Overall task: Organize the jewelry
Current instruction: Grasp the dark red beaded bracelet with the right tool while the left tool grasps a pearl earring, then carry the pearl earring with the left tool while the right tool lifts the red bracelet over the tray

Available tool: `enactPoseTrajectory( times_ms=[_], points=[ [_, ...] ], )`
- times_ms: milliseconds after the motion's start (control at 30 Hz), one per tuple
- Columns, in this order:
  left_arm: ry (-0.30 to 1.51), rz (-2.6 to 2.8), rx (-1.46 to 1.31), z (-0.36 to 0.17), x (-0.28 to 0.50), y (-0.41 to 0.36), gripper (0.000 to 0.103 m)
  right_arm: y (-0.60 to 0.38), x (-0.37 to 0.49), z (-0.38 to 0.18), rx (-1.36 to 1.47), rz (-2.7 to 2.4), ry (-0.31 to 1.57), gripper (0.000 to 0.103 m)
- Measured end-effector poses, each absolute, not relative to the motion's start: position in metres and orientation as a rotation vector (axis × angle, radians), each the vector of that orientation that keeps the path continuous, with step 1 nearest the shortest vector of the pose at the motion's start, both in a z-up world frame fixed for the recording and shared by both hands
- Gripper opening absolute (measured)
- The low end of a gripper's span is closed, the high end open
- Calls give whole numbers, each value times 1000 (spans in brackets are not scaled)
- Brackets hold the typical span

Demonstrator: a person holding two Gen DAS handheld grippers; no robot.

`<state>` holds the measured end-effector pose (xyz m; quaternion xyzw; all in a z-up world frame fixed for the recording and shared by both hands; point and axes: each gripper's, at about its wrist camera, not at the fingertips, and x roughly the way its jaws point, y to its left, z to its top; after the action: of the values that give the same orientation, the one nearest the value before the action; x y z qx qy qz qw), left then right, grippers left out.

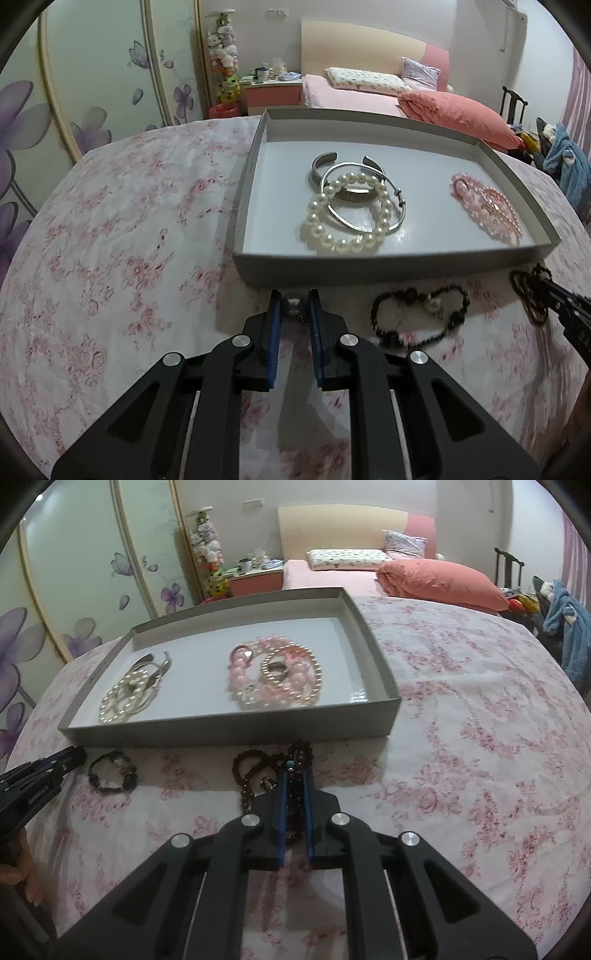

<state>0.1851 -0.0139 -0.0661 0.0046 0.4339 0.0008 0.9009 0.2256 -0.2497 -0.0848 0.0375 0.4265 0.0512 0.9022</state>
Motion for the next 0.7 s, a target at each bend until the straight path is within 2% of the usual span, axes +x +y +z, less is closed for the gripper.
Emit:
enactPoseTrajectory(
  times_ms=[267, 433, 700],
  points=[
    [900, -105, 38, -66, 159, -10, 16, -227, 213, -83, 15, 189, 882, 10],
    [887, -111, 46, -67, 156, -10, 16, -232, 212, -84, 28, 170, 885, 19],
    [884, -99, 55, -67, 160, -11, 17, -234, 213, -85, 37, 173, 887, 19]
  ],
)
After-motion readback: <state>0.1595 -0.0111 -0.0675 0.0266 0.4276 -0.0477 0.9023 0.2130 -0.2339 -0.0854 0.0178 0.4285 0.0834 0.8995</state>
